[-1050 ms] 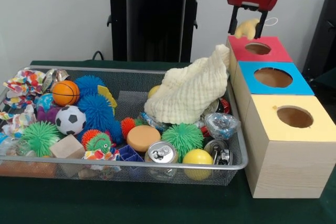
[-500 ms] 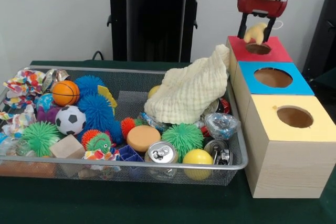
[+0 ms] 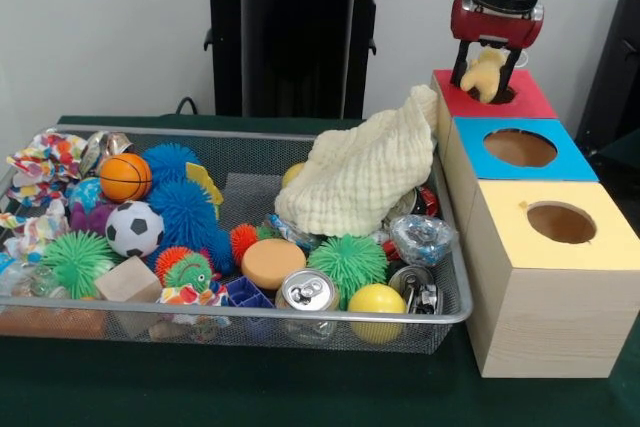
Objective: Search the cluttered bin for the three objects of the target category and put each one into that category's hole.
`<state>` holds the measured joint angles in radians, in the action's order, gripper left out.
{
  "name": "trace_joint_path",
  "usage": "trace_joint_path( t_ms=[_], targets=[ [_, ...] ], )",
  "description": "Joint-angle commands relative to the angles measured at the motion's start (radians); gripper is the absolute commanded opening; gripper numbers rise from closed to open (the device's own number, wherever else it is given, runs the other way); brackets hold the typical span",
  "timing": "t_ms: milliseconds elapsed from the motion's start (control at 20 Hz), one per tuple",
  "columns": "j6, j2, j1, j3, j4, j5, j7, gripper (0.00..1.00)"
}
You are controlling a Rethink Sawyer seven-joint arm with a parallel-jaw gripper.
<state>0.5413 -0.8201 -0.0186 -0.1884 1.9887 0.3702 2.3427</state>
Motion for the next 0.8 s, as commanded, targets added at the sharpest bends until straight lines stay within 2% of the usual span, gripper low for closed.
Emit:
trace_joint_path(
  t_ms=[50, 450, 800],
  targets=[
    [-0.025, 0.066, 0.04, -0.011, -0.113, 0.048, -0.016, 1.0],
    [0.007, 0.045, 0.049, -0.029, -0.111, 0.03, -0.034, 1.0],
    [0.095, -0.012, 0.071, -0.074, -0.127, -0.023, -0.072, 1.0]
  ],
)
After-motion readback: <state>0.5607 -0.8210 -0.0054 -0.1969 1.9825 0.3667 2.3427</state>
